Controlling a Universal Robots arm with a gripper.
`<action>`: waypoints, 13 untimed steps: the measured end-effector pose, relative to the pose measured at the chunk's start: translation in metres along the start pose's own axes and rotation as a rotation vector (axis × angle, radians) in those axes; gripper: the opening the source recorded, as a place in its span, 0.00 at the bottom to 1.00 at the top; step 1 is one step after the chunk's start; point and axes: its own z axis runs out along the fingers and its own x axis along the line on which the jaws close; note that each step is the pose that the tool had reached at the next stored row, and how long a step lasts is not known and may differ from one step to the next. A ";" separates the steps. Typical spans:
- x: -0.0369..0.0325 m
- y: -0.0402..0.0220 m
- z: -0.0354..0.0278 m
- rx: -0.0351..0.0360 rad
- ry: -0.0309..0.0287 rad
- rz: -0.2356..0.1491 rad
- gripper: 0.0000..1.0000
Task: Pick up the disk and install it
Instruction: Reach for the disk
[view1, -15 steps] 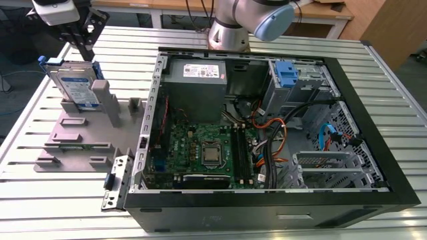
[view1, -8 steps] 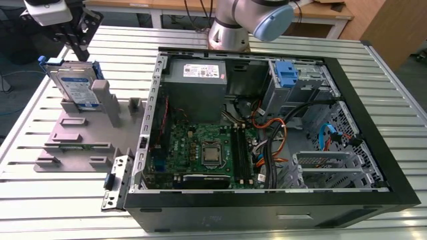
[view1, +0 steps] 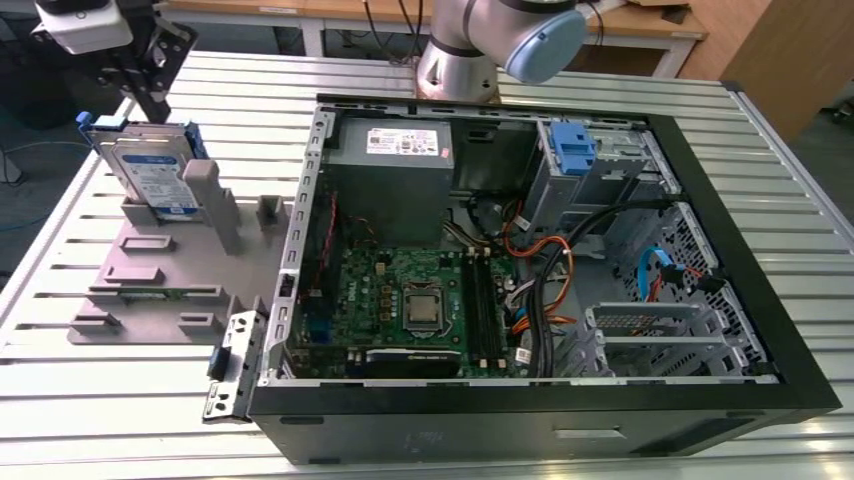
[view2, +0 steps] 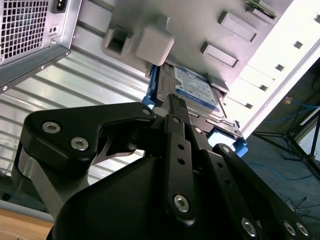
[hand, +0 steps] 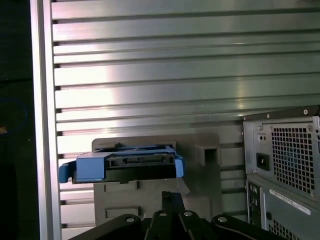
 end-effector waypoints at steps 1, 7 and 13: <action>0.0007 0.0000 0.0002 0.0000 0.0001 0.000 0.11; 0.0011 0.0000 0.0004 0.0001 0.0001 0.000 0.11; 0.0012 0.0000 0.0006 0.0008 0.0085 0.000 0.11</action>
